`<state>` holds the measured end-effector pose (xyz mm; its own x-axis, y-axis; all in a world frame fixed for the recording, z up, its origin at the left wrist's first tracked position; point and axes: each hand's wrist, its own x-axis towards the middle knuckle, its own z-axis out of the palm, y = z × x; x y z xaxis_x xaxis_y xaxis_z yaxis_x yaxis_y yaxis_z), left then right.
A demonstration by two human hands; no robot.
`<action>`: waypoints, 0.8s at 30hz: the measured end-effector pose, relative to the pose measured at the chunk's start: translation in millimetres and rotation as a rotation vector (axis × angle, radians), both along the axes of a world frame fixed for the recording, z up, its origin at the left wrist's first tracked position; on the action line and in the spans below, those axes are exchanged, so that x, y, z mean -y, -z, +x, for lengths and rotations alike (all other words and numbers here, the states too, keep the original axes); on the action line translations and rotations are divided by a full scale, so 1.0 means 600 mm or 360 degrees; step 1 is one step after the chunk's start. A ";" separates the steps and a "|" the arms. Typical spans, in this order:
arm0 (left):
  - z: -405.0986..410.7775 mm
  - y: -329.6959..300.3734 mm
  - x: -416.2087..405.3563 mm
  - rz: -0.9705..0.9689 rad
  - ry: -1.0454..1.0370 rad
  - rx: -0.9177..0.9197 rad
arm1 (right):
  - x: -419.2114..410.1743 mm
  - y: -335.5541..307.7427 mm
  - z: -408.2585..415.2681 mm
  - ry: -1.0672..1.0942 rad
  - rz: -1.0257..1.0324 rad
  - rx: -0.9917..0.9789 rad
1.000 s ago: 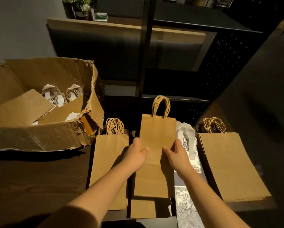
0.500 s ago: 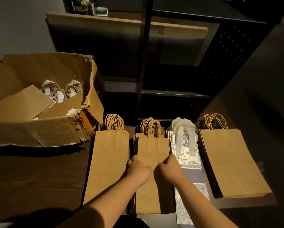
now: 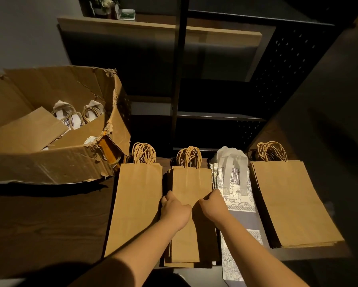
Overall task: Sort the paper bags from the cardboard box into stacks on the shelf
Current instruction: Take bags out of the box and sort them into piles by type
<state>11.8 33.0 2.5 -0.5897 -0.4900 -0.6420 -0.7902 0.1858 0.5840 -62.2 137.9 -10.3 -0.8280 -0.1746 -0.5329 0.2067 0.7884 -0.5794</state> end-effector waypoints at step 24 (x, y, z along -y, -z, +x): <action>0.028 -0.017 -0.016 0.0014 0.0125 -0.0049 | -0.001 -0.011 0.014 0.0402 -0.0373 0.0292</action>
